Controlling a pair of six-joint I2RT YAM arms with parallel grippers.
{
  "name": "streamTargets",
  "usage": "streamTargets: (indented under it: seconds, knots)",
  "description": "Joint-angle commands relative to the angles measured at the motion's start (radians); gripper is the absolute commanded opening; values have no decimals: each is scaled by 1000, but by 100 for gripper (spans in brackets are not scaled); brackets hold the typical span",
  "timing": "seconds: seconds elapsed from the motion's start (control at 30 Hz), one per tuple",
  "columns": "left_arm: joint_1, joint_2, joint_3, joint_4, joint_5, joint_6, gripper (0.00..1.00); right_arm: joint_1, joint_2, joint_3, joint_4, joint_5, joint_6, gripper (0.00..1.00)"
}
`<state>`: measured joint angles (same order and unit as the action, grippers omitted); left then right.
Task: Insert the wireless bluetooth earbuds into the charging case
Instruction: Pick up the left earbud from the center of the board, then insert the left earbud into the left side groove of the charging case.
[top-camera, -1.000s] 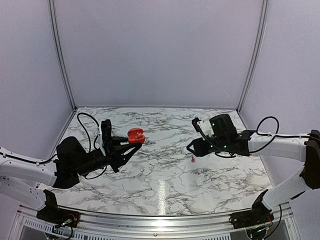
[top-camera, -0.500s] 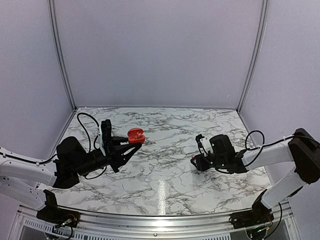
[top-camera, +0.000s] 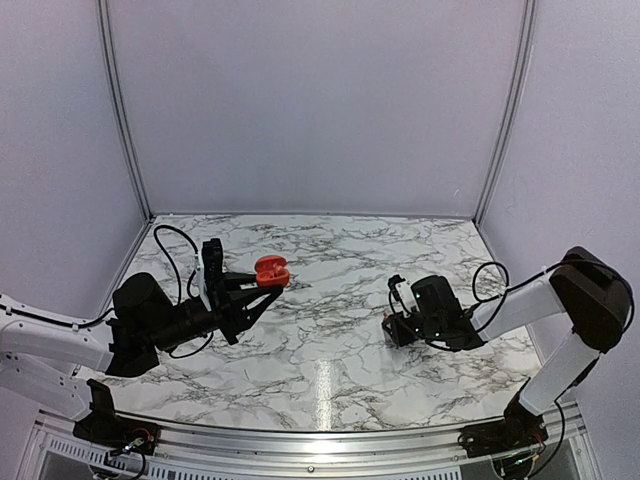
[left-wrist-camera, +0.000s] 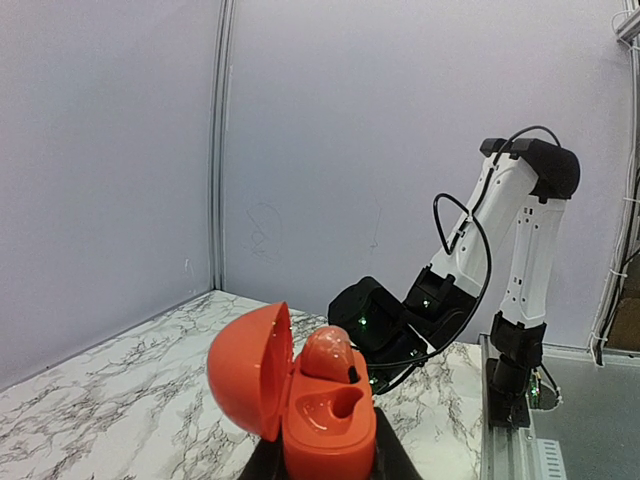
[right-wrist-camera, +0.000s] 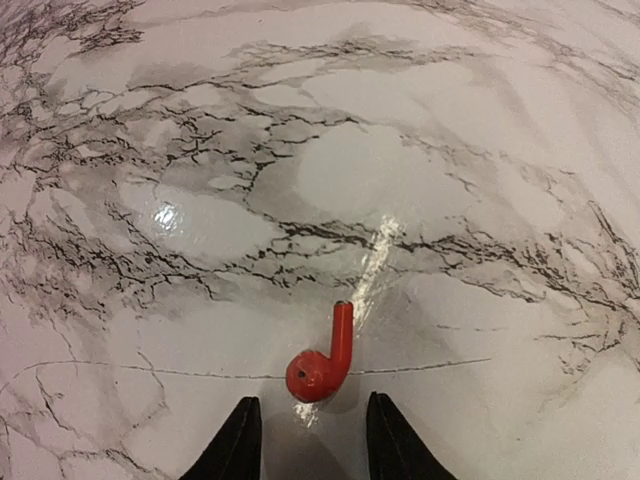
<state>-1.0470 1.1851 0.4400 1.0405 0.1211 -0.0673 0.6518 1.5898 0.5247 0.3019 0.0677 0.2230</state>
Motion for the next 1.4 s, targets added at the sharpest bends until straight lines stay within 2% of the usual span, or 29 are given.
streamTargets:
  seconds: [0.0, 0.2, 0.37, 0.5, 0.67, 0.87, 1.07, 1.37]
  knots:
    - [5, -6, -5, -1, -14, 11, 0, -4, 32, 19, 39, 27, -17, 36]
    - [5, -5, -6, -2, -17, 16, 0, -4, 91, 37, 53, 31, -29, 34]
    - [7, -11, -12, -3, -2, 28, 0, -4, 105, 43, 52, 21, -37, 24]
    - [7, -19, -31, -4, 146, 153, 0, -2, 67, 42, 35, -17, -51, 14]
    - [7, -41, -39, -102, 256, 315, 0, 0, -7, 76, -41, -108, -82, 9]
    - [7, -82, -52, -177, 240, 385, 0, 2, -120, 130, -164, -228, -125, 8]
    - [7, -95, -51, -276, 192, 449, 0, 4, -221, 213, -359, -382, -176, 8]
    - [7, -92, -58, -348, 97, 525, 0, 11, -303, 329, -571, -606, -161, 8]
